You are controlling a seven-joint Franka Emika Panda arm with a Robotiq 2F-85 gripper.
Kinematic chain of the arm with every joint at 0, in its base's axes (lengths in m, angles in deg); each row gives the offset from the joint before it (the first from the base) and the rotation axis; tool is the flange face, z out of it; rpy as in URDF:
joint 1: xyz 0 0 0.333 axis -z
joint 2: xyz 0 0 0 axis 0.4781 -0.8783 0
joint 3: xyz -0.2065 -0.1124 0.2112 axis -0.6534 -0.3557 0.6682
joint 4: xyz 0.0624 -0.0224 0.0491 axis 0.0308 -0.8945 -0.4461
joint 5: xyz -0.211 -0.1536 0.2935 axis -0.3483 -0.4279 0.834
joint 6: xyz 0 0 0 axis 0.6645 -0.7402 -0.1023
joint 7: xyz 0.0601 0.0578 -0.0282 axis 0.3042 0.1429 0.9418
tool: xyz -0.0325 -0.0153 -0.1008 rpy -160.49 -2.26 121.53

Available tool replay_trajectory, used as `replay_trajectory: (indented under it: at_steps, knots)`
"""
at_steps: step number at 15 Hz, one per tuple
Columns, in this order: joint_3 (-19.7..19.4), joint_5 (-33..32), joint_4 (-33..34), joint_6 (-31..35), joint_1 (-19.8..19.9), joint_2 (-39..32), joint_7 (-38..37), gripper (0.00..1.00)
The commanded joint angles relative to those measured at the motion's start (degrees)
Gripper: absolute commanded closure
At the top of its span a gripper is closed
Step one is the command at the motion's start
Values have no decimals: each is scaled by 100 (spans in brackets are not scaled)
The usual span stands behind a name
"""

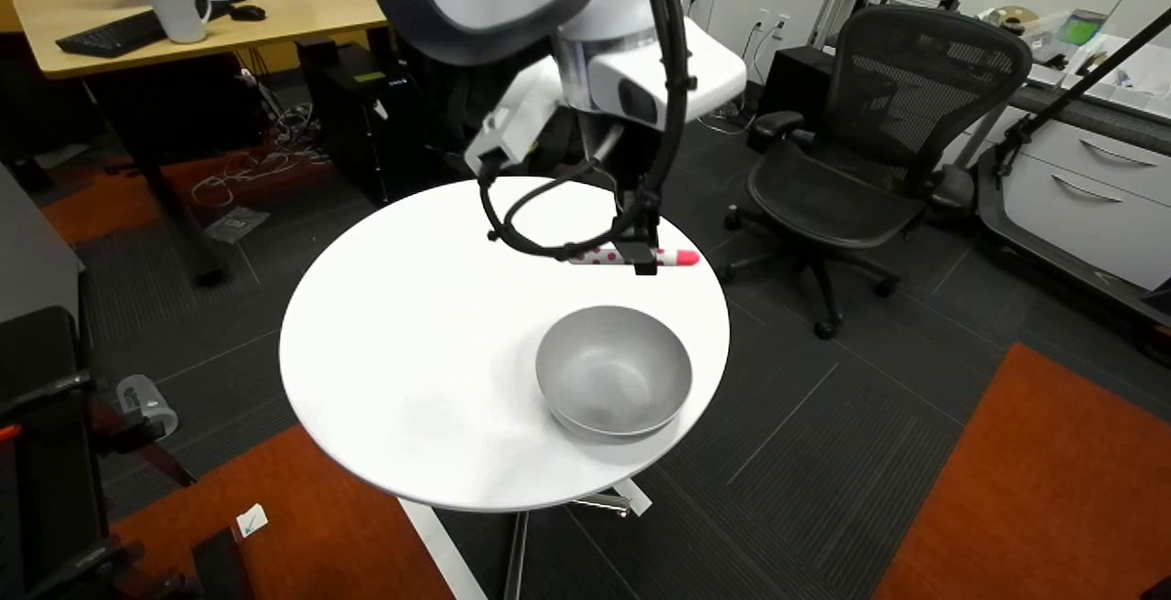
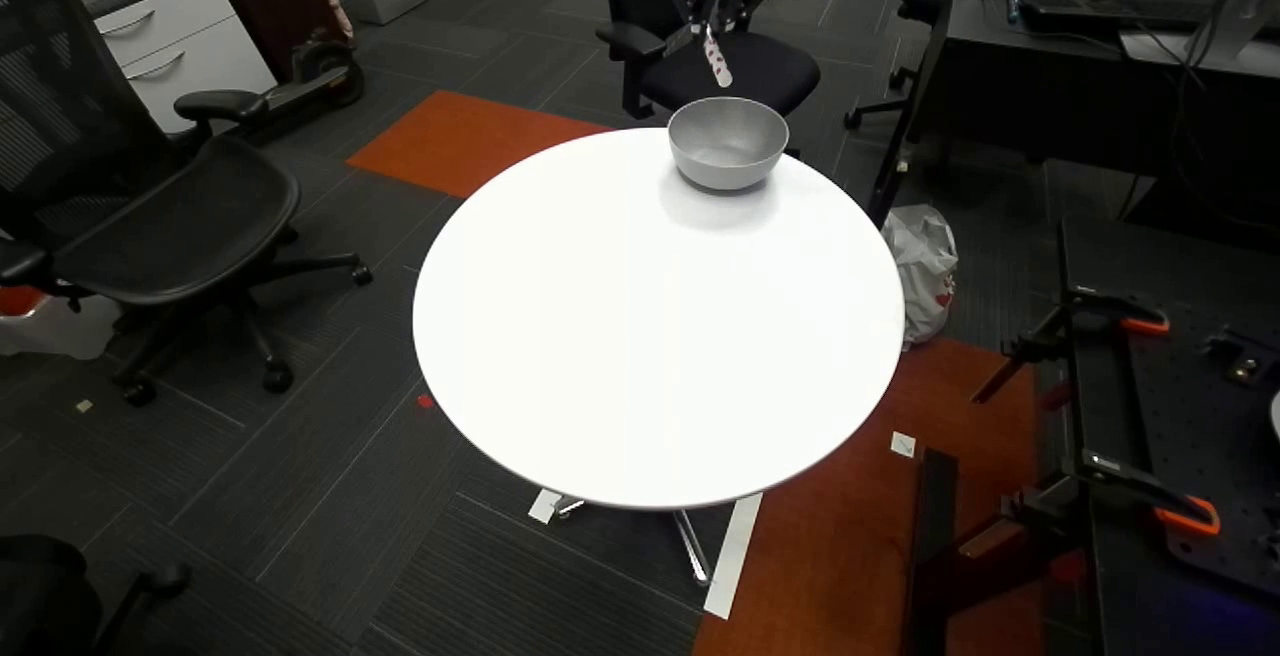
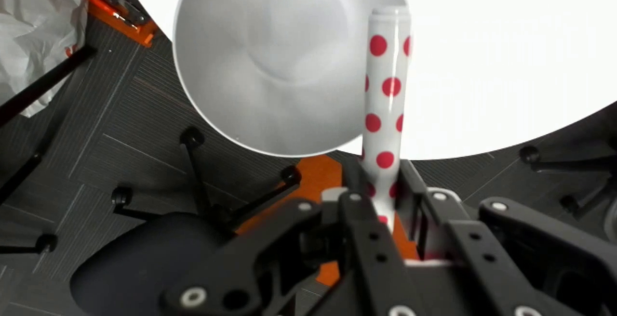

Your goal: Remove the marker from the bowl and put it on the table

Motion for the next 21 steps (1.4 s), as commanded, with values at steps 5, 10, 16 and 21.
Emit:
replay_trajectory:
  at_steps: [5, 10, 16, 21]
  knots:
    - [342, -1002, -2114, 244, -611, 2070, -810, 95]
    - [1107, -1070, -2891, 410, -589, 2518, -795, 95]
    - [1380, -1793, -3367, 1533, -606, 2218, -1323, 95]
    - [1452, -1607, -3466, 1262, -621, 1888, -1123, 95]
